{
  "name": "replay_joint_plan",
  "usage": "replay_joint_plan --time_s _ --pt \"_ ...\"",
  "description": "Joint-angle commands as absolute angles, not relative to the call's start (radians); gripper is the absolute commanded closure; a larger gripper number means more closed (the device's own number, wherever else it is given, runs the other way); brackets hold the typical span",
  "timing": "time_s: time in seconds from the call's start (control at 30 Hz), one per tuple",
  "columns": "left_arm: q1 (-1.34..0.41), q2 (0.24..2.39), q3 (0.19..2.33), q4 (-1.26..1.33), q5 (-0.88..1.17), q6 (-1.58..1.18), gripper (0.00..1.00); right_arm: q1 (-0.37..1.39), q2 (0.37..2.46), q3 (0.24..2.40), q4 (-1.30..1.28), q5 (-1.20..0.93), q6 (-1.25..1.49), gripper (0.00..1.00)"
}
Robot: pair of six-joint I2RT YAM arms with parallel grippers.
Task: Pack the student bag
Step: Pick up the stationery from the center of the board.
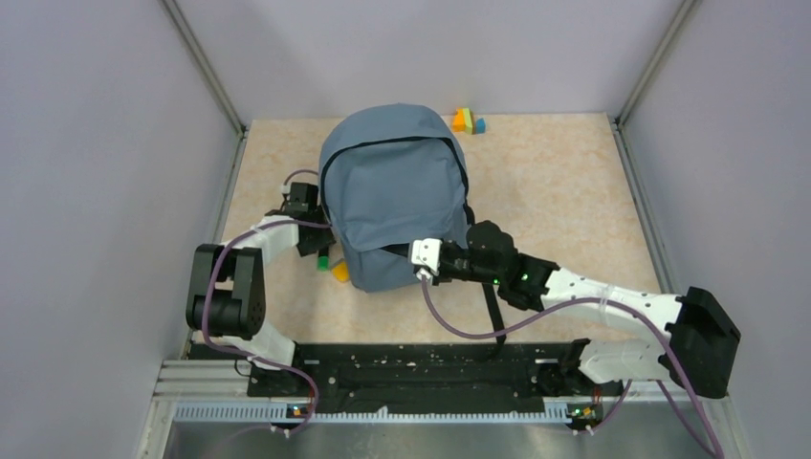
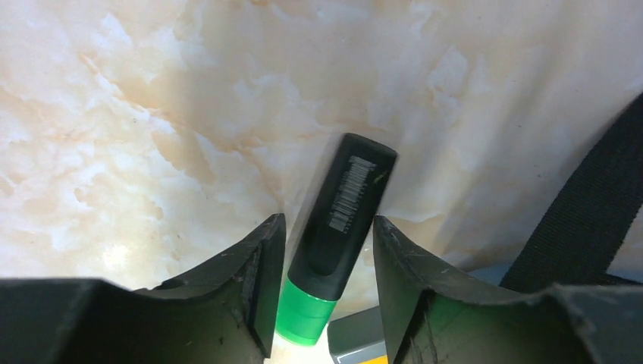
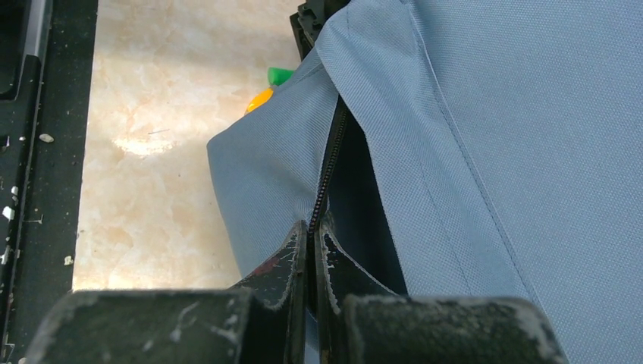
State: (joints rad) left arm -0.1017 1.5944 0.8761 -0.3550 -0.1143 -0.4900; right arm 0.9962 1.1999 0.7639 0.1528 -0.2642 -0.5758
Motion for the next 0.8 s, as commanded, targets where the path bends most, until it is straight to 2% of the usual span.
replay_joint_plan --time_s 0.0,0.2,0.4,0.77 --pt "-0.1 1.627 0.87 -0.401 -0.097 -0.518 0.52 0.998 1.146 0.768 0.241 -0.314 -0.562 1.0" --pt "-0.1 1.652 0.872 -0.399 -0.076 -0.524 0.71 0.997 1.138 0.762 0.242 -0.313 -0.563 1.0" --pt "-0.1 1.527 0.821 -0.374 -0.129 -0.558 0.84 0.997 1.122 0.756 0.252 -0.312 -0.561 1.0" --pt "-0.139 0.949 0.636 -0.35 -0.13 -0.519 0.85 0.997 1.119 0.75 0.275 -0.314 -0.558 1.0"
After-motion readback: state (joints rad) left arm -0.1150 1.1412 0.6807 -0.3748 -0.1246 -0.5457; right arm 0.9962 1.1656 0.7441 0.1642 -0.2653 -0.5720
